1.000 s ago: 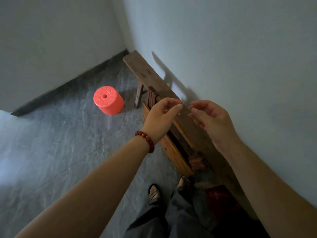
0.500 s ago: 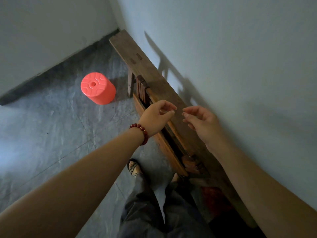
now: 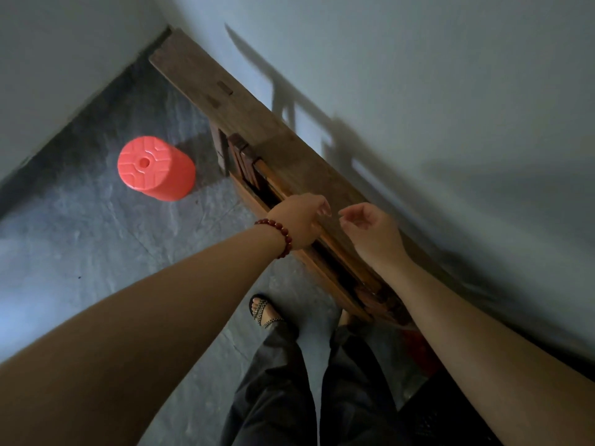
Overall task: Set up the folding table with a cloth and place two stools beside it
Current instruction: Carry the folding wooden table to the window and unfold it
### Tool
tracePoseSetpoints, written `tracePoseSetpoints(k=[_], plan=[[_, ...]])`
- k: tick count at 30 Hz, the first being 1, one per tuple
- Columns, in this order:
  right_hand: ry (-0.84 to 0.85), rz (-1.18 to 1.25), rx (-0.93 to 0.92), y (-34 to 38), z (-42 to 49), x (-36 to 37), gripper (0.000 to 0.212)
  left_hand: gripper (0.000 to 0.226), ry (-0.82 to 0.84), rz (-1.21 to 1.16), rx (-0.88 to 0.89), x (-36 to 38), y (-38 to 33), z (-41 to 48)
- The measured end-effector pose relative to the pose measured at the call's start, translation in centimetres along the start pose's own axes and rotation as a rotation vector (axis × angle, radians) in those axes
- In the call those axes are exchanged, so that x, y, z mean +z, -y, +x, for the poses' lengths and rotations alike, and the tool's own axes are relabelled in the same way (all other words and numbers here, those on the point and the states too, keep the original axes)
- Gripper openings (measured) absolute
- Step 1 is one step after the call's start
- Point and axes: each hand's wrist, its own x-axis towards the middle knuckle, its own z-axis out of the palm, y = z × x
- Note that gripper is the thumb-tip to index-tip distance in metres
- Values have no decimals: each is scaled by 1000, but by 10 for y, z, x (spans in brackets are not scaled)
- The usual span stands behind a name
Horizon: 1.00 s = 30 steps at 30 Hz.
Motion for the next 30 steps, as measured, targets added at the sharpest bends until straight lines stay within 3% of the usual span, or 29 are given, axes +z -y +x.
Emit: tracePoseSetpoints(k=[3, 7, 10, 13, 17, 22, 27, 30], plan=[[38, -83, 118, -14, 15, 10, 9, 42, 78, 232, 86, 9, 2, 19], [98, -278, 212, -35, 24, 24, 32, 54, 179, 510, 142, 27, 7, 36], [145, -290, 237, -46, 25, 32, 24, 51, 272, 611, 110, 36, 15, 43], [185, -301, 234, -54, 27, 39, 17, 62, 358, 686, 120, 37, 26, 48], [247, -335, 295, -58, 33, 48, 29, 75, 392, 723, 166, 35, 36, 50], [294, -364, 359, -60, 41, 59, 37, 72, 364, 655, 178, 37, 42, 47], [403, -494, 418, -49, 47, 70, 46, 75, 374, 771, 243, 34, 53, 37], [388, -426, 441, -51, 40, 81, 45, 75, 370, 772, 260, 31, 61, 31]])
